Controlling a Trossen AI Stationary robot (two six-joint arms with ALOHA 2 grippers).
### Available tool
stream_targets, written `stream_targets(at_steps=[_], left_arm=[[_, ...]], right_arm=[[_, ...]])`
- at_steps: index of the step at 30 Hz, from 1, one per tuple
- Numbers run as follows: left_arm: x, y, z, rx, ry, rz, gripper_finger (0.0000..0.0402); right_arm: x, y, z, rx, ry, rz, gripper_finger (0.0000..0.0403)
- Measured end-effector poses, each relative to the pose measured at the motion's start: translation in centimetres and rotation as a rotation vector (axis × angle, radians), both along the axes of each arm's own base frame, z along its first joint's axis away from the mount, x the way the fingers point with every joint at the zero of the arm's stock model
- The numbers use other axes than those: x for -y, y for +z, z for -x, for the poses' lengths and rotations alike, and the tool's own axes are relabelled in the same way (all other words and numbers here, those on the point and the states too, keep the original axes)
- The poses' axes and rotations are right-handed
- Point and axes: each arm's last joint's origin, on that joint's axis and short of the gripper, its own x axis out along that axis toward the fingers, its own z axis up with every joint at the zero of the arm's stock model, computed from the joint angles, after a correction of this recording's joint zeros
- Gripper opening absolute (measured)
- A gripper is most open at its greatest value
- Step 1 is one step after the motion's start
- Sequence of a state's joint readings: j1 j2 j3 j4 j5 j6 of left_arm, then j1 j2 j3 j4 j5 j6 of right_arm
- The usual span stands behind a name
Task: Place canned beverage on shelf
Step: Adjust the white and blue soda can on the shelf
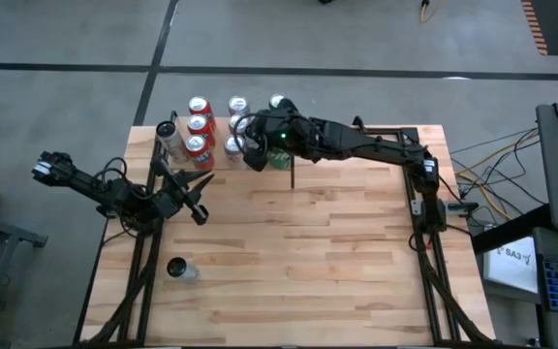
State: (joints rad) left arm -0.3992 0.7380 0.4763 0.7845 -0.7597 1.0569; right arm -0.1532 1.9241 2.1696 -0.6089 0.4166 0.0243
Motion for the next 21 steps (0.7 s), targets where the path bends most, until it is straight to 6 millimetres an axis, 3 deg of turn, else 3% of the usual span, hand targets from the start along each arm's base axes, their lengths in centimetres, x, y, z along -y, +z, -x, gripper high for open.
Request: stream_targets(at_steps=[9, 21], left_arm=[[0.0, 0.0, 0.0, 0.000, 0.000, 0.000, 0.0036], [0.0, 0.0, 0.0, 0.000, 0.000, 0.000, 0.0036]], right_arm=[[1.6, 2.1, 1.2, -0.054, 0.006, 0.098, 0.0009], [6.8, 0.6, 2.0, -0.183, 0.141, 0.126, 0.0009]])
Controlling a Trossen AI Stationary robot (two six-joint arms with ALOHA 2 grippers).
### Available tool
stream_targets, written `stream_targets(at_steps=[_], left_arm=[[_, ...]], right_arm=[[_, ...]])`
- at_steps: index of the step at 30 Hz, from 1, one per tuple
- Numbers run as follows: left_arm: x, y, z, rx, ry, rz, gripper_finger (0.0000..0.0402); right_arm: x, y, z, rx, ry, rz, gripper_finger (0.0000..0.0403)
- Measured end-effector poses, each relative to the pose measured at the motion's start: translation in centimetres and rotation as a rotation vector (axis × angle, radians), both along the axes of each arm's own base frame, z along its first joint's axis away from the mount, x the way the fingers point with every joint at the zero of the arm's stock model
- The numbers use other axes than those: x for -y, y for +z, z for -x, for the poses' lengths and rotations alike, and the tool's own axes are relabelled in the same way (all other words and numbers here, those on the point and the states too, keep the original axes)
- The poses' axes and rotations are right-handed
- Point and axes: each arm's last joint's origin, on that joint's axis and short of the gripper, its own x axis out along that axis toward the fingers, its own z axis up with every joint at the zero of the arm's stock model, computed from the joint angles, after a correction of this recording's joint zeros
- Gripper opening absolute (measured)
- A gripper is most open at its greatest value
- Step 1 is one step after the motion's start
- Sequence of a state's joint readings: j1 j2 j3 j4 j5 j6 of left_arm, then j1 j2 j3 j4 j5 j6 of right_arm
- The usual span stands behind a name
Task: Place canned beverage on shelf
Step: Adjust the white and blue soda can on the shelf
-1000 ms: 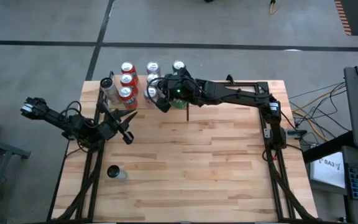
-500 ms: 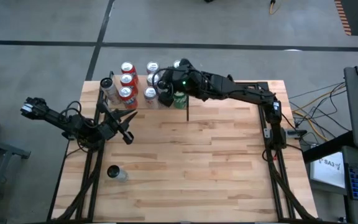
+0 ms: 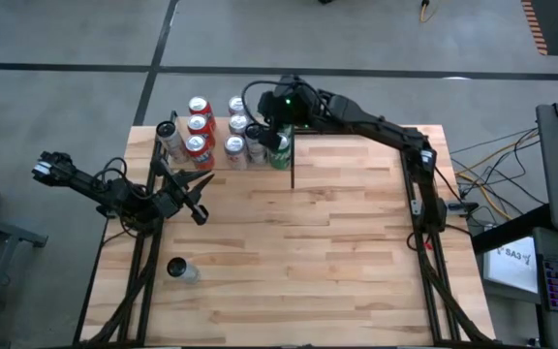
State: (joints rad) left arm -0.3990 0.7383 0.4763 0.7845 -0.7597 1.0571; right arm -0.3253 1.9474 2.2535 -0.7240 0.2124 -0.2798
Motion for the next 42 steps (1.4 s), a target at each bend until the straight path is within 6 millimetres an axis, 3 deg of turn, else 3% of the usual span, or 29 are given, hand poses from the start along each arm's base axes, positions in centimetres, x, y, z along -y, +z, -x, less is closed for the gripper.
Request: stream_targets(at_steps=[6, 14, 42], left_arm=[[0.0, 0.0, 0.0, -0.002, 0.001, -0.003, 0.0036], [0.0, 0.0, 0.0, -0.002, 0.001, -0.004, 0.0036], [0.0, 0.0, 0.0, -0.003, 0.003, -0.007, 0.0036]], right_arm=[[1.0, -0.4, 0.0, -0.014, 0.075, -0.003, 0.0009], [0.8, -0.8, -0.2, -0.028, 0.157, -0.012, 0.0009], [-1.1, -1.2, -0.5, -0.066, 0.168, -0.076, 0.0009]])
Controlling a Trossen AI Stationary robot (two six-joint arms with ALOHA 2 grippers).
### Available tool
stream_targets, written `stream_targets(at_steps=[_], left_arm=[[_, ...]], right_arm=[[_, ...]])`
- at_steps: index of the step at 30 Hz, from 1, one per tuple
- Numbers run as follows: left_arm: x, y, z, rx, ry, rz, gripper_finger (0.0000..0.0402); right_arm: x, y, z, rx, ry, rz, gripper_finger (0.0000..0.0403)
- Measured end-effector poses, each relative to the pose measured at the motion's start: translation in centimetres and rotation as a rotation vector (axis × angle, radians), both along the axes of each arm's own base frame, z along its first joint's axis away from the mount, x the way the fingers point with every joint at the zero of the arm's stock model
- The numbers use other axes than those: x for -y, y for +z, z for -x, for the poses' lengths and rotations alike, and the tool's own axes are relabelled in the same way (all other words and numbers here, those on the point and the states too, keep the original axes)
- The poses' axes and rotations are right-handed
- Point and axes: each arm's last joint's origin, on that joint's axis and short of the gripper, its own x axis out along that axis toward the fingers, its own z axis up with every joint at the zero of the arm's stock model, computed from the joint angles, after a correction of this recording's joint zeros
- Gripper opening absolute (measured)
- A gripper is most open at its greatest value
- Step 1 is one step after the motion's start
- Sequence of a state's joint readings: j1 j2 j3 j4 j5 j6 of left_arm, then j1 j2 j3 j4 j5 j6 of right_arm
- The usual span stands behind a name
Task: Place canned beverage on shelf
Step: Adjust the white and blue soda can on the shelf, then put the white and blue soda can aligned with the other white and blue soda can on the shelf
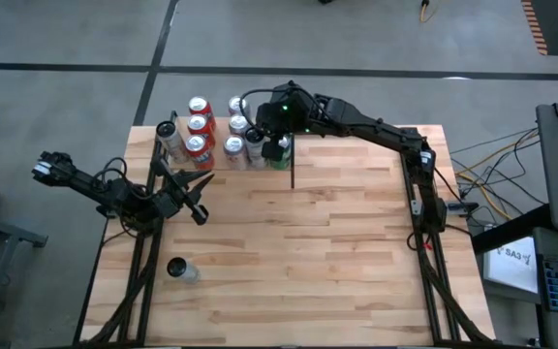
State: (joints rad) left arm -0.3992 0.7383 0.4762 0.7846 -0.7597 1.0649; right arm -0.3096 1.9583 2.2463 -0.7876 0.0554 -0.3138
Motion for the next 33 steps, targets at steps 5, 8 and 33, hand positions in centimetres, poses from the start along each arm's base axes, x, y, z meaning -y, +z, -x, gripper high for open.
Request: stream_targets(at_steps=[5, 8, 33], left_arm=[[0.0, 0.0, 0.0, 0.000, 0.000, 0.000, 0.0036], [0.0, 0.0, 0.0, 0.000, 0.000, 0.000, 0.0036], [0.2, -0.9, -0.5, -0.074, -0.014, 0.020, 0.0036]], right_arm=[[-0.1, 0.0, 0.0, -0.007, -0.029, 0.020, 0.0009], [-0.2, 0.0, 0.0, -0.006, -0.035, 0.019, 0.0009], [-4.6, 3.9, 2.3, 0.082, -0.047, -0.015, 0.0009]])
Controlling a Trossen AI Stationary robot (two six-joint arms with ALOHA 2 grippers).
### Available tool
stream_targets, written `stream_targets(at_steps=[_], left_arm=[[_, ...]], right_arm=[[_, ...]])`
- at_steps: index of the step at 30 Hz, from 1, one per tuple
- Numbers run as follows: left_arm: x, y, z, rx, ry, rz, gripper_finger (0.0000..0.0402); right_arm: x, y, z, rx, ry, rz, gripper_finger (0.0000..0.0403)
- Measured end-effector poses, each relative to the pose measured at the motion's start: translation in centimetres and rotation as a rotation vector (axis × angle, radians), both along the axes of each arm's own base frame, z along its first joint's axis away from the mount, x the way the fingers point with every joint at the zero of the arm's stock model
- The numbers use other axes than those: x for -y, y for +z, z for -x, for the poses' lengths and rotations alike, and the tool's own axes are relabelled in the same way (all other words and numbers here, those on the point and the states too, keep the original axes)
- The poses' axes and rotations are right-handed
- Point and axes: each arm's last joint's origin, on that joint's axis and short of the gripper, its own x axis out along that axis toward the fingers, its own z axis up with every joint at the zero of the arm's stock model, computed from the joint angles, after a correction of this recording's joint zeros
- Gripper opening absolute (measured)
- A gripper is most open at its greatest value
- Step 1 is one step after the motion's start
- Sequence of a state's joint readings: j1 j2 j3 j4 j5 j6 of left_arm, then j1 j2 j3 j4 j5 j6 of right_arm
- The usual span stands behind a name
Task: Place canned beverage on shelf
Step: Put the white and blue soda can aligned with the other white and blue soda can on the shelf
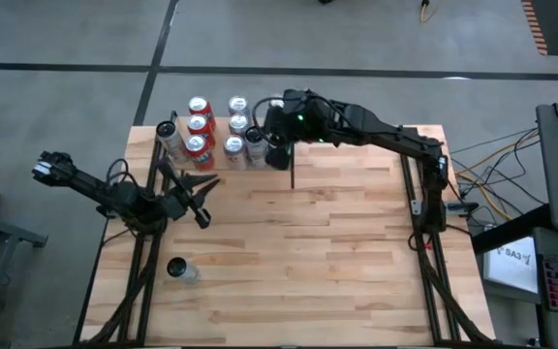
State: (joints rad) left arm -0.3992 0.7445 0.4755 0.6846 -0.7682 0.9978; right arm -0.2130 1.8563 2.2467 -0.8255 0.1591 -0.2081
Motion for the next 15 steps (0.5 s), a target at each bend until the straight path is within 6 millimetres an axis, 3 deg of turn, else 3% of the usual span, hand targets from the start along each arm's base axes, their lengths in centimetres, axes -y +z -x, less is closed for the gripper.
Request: stream_targets(at_steps=[6, 15], left_arm=[[0.6, 0.1, -0.7, 0.027, -0.073, 0.171, 0.0036], [3.0, 0.1, -3.0, -0.148, -0.171, 0.459, 0.0036]], right_arm=[[-4.3, -0.1, 1.3, -0.095, 0.092, -0.029, 0.0009], [-9.0, -2.5, 2.5, -0.188, 0.191, -0.036, 0.0009]])
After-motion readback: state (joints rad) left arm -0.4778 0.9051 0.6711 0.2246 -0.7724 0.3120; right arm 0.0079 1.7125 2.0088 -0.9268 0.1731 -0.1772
